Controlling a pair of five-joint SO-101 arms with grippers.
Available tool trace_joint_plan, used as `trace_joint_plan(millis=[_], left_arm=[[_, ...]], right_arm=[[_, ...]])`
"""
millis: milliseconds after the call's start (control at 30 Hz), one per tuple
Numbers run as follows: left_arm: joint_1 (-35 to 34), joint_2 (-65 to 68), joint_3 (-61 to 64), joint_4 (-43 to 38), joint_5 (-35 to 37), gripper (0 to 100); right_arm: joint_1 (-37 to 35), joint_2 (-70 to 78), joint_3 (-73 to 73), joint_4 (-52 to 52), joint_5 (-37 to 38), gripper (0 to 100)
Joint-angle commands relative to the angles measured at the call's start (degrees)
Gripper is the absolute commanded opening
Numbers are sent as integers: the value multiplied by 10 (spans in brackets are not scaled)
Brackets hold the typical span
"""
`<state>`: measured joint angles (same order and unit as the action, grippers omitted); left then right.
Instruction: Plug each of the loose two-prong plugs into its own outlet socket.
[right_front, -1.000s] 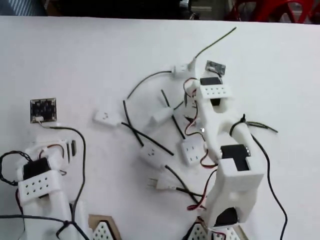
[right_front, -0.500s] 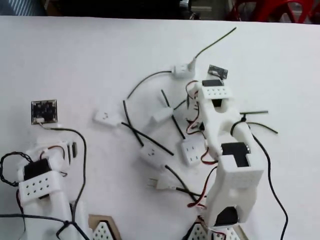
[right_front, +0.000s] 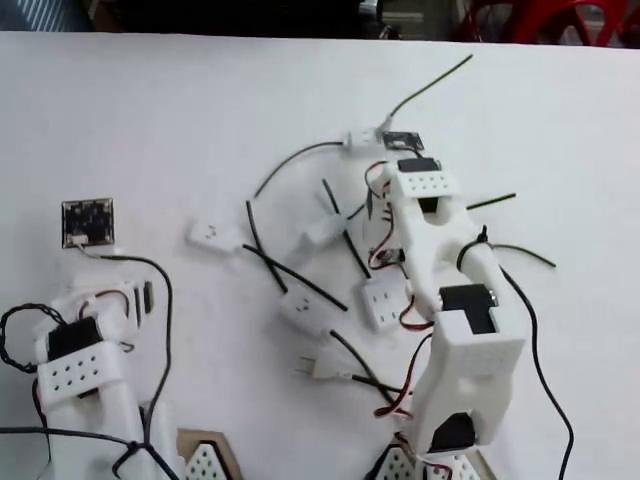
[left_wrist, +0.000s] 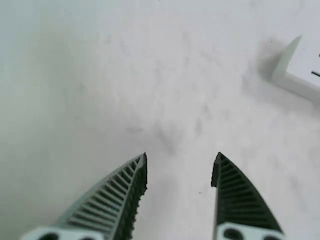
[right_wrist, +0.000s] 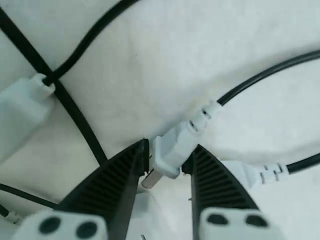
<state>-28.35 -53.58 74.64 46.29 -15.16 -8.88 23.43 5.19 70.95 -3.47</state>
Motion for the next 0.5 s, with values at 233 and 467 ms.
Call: trace_joint_plan(millis=[233,467], left_arm=[[-3,-16,-2,-12,1,218],[-3,-16,-2,-12,1,218]], right_arm=[[22,-21,-66,7,-34,123],[22,15,-62,7,-44,123]])
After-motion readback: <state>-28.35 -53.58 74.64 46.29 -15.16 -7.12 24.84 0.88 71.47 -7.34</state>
